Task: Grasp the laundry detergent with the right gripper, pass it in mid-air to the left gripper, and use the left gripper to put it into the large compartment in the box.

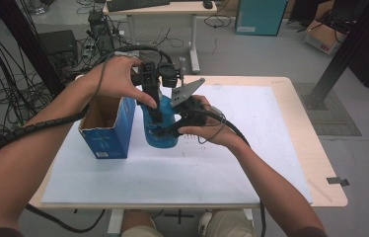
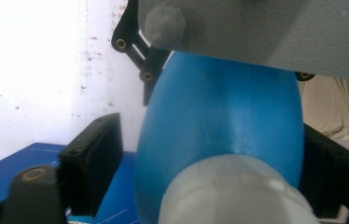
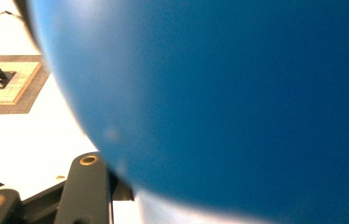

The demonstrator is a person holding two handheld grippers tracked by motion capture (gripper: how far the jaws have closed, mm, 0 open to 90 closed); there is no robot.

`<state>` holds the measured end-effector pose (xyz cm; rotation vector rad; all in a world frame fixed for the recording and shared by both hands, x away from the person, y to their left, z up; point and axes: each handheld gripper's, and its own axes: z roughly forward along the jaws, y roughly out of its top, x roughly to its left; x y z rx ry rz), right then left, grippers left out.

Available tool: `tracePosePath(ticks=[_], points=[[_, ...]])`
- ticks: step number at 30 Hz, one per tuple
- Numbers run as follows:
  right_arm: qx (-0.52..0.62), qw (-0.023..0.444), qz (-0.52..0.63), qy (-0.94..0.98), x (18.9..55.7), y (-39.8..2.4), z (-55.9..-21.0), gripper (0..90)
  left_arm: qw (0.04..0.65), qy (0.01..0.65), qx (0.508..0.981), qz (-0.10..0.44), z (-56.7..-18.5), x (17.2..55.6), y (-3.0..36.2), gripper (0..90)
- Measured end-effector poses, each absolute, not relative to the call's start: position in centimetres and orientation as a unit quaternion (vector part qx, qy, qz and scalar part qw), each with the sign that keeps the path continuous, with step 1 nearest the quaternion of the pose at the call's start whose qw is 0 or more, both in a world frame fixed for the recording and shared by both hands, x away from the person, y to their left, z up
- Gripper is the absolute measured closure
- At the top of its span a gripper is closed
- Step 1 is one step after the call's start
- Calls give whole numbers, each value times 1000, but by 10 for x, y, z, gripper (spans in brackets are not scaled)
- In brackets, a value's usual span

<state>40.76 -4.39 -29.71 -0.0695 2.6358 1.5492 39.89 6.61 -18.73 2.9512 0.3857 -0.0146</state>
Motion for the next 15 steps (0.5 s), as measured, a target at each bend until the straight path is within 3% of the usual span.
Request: tracePosePath(ticks=[5, 15], points=[[11, 7, 484, 875, 401, -47, -297, 432, 86, 127, 988, -17, -187, 399, 66, 301], [1, 18, 487, 873, 403, -46, -298, 431, 74, 126, 989, -26, -187, 398, 65, 352]])
